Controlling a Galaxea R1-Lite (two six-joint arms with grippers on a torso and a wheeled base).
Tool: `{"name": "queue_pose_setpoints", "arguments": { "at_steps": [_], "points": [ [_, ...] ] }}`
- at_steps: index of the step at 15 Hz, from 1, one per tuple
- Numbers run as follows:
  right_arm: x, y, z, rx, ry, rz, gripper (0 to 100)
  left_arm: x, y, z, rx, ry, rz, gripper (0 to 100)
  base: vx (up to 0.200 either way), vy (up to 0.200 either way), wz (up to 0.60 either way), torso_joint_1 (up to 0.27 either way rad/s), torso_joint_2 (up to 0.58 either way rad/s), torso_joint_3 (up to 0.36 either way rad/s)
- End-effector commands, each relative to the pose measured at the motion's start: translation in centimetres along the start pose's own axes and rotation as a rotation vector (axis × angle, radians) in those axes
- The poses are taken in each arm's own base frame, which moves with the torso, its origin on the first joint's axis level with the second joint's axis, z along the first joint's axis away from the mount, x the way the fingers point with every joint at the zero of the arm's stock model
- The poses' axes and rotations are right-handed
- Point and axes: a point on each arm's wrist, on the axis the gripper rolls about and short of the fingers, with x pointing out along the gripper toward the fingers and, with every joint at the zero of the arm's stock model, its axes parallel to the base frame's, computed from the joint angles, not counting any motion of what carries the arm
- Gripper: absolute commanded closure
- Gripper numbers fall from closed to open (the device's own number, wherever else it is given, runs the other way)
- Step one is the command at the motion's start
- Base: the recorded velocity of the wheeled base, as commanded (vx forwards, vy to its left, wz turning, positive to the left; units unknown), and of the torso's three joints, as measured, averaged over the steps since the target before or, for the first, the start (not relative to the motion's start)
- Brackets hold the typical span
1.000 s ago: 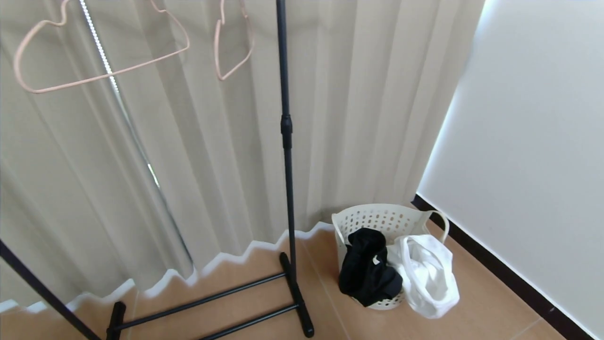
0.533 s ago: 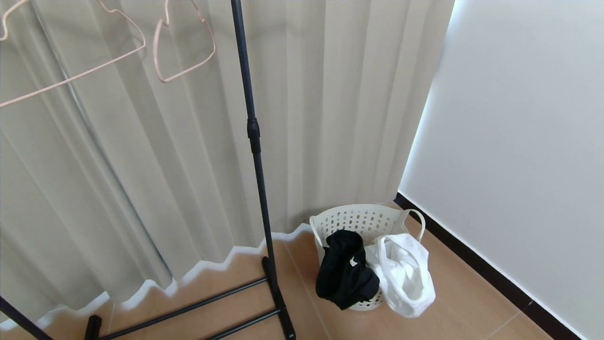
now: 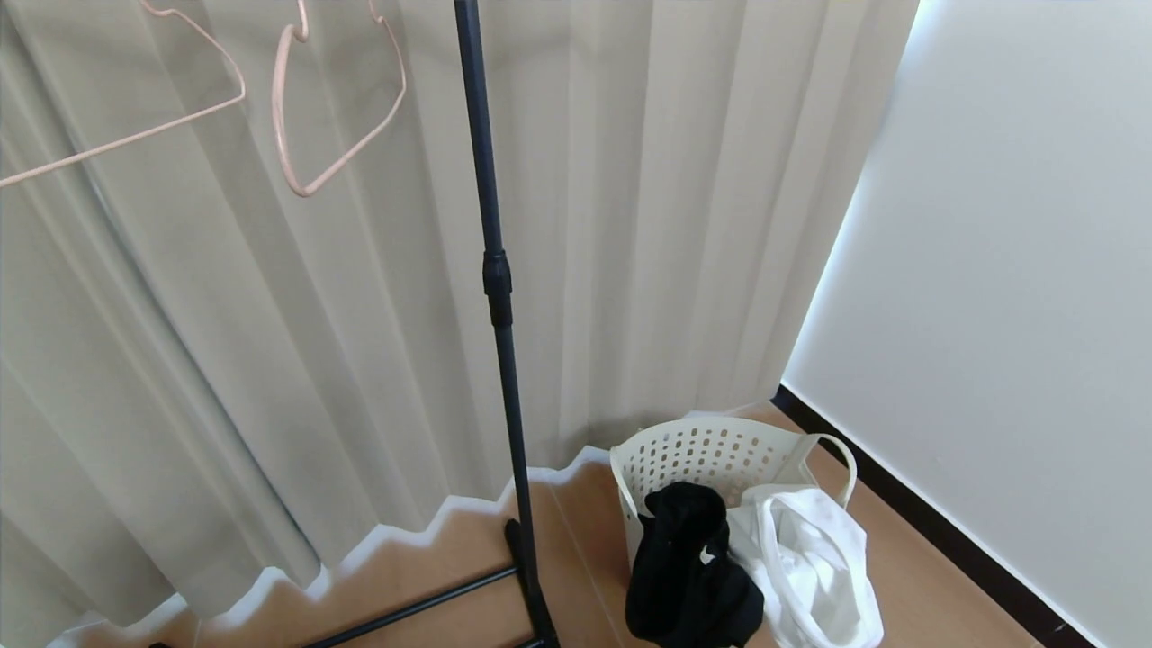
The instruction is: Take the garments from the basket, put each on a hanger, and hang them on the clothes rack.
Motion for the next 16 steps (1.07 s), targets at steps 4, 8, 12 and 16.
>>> {"name": "queue_pose_setpoints", "arguments": {
  "at_steps": [4,8,12,16],
  "points": [
    [0.01,-0.01,0.00,0.001,0.002,-0.001,0,0.00,0.00,0.02,-0.001,-0.001,0.000,0,0.000,0.000,0.00,0.000,0.00,0.000],
    [0.01,-0.01,-0.02,0.002,0.003,-0.001,0,0.00,-0.01,0.02,0.001,-0.001,-0.001,0,0.000,0.000,0.00,0.001,0.00,-0.014],
    [0.01,-0.01,0.00,0.001,0.002,-0.001,0,0.00,0.00,0.02,-0.001,-0.001,0.000,0,0.000,0.000,0.00,0.004,0.00,-0.151],
    [0.01,-0.01,0.00,0.003,0.002,-0.001,0,0.00,0.00,0.02,-0.001,-0.001,0.000,0,0.000,0.000,0.00,0.004,0.00,-0.187]
  ]
}}
